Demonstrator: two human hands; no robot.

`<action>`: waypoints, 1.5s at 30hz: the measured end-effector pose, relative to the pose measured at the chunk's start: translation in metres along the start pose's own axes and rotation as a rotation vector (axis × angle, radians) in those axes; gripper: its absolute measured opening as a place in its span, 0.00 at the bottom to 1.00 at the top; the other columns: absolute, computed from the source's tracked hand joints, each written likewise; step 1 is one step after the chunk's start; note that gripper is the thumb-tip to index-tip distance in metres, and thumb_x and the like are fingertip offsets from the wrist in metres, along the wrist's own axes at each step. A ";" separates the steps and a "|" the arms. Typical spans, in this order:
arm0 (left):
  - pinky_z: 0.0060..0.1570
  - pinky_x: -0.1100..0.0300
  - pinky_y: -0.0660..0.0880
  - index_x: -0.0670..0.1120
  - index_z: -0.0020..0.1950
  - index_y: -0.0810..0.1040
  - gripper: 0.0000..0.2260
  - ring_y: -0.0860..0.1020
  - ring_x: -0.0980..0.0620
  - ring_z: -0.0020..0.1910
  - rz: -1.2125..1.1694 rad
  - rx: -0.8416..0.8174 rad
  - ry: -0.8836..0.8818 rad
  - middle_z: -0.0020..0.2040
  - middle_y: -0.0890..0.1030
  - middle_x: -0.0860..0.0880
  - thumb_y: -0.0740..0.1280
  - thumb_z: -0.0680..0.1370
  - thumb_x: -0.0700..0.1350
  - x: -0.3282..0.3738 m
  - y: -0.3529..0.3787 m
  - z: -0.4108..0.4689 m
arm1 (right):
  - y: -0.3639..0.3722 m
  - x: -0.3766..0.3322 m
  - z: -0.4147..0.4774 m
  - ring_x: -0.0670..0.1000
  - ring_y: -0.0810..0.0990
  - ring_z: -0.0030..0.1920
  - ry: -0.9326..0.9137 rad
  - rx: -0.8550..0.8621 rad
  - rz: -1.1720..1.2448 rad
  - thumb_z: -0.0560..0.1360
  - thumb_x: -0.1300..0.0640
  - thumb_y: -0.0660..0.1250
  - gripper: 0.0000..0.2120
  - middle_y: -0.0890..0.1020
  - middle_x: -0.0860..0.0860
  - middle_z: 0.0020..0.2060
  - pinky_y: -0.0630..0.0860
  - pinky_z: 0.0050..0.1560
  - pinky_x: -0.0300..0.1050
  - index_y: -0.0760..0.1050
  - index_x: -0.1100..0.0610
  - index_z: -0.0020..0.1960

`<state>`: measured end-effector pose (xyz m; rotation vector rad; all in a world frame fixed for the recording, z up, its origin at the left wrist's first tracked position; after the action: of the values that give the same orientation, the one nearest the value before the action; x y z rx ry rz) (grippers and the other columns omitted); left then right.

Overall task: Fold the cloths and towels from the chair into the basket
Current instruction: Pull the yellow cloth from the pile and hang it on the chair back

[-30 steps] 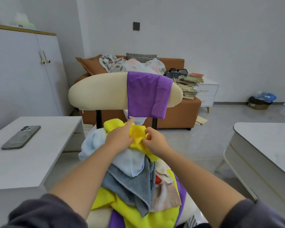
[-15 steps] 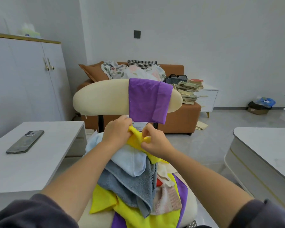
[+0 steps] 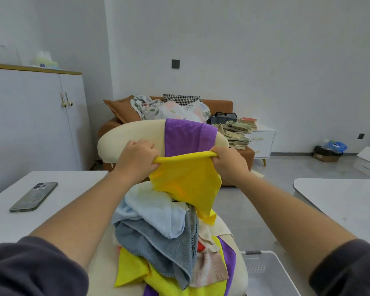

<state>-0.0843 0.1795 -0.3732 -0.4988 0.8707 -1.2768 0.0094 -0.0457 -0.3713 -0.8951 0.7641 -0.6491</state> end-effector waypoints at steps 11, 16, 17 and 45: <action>0.34 0.56 0.64 0.45 0.45 0.65 0.08 0.71 0.44 0.37 -0.152 -0.023 -0.446 0.38 0.71 0.45 0.53 0.82 0.46 -0.021 -0.063 0.035 | -0.083 -0.014 0.031 0.51 0.64 0.30 0.207 0.039 0.214 0.73 0.63 0.56 0.08 0.65 0.53 0.28 0.58 0.32 0.43 0.65 0.58 0.36; 0.36 0.55 0.64 0.44 0.41 0.68 0.12 0.71 0.45 0.37 -0.090 -0.049 -0.562 0.35 0.69 0.47 0.53 0.82 0.46 -0.038 -0.085 0.040 | -0.113 -0.021 0.039 0.52 0.69 0.31 0.332 0.070 0.285 0.73 0.66 0.57 0.09 0.69 0.54 0.29 0.69 0.38 0.47 0.67 0.58 0.34; 0.36 0.56 0.64 0.43 0.41 0.70 0.13 0.71 0.45 0.36 -0.129 -0.043 -0.578 0.34 0.69 0.47 0.54 0.82 0.47 -0.039 -0.087 0.040 | -0.116 -0.022 0.038 0.52 0.69 0.30 0.348 0.065 0.316 0.73 0.66 0.56 0.10 0.70 0.54 0.29 0.70 0.37 0.46 0.67 0.59 0.34; 0.41 0.53 0.73 0.47 0.61 0.67 0.12 0.76 0.48 0.44 -0.882 -0.302 -0.558 0.49 0.77 0.46 0.62 0.78 0.42 -0.025 -0.006 0.076 | -0.035 -0.073 0.104 0.48 0.74 0.39 -0.138 -0.058 0.707 0.73 0.63 0.63 0.19 0.75 0.50 0.39 0.71 0.40 0.45 0.69 0.59 0.63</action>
<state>-0.0292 0.1913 -0.3160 -1.5145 0.3476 -1.6592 0.0454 0.0385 -0.2769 -0.6494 0.9071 0.0579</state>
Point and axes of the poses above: each hand's wrist, its own z-axis towards the middle knuckle, its own y-axis out of the palm, x = y × z, the point moved 1 cm from there along z, towards the middle knuckle
